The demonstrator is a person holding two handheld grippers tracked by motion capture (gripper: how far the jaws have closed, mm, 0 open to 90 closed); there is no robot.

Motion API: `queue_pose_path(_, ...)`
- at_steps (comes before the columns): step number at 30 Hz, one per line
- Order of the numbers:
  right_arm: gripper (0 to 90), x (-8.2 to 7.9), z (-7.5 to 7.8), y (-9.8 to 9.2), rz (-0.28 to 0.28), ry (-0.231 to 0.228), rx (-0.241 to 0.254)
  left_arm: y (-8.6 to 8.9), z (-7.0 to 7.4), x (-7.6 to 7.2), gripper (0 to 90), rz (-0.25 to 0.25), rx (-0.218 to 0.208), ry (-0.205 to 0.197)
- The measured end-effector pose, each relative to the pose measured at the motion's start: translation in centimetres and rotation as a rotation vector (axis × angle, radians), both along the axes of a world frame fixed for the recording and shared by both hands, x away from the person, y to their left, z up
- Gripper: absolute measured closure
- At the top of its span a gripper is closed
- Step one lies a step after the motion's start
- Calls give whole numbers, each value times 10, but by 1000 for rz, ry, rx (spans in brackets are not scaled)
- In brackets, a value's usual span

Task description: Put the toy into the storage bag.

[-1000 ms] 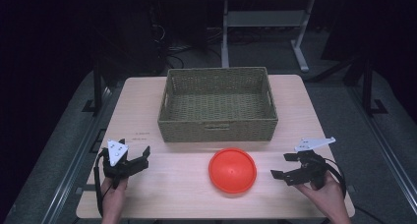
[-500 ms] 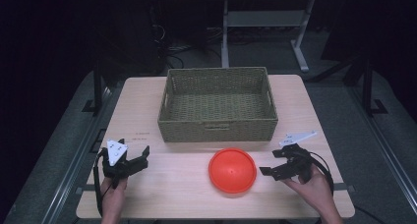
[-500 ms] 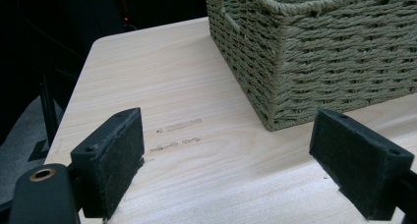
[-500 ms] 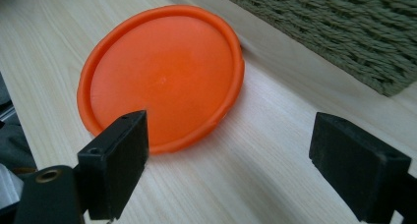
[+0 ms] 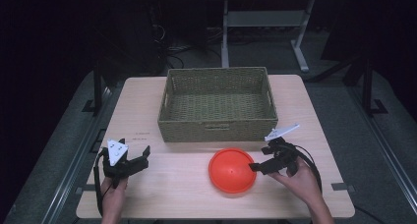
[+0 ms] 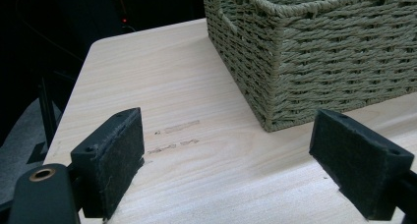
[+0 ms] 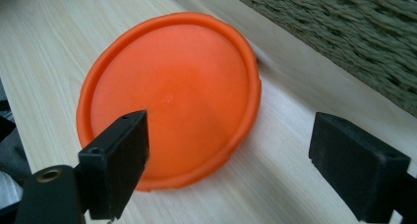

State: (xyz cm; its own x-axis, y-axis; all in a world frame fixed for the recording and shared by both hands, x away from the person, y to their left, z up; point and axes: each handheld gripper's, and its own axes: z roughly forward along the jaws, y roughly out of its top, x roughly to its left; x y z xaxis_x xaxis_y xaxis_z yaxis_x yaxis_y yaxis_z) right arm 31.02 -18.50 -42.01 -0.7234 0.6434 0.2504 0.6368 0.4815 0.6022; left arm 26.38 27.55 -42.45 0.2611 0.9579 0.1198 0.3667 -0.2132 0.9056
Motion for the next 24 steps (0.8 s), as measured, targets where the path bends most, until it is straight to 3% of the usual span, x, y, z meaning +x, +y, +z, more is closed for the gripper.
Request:
queue_pose_path(5,175,8,-2,8,16,8,-8,1,0,0,128,4,-5,2)
queue_pose_path(10,205,15,-13,13,21,28,-47,2,0,1,128,1,-2,2)
queue_pose_path(15,235,21,-18,11,4,60,-37,1,0,1,127,-1,0,4)
queue_pose_path(24,404,28,-30,15,10,103,-61,1,0,1,128,-2,1,4)
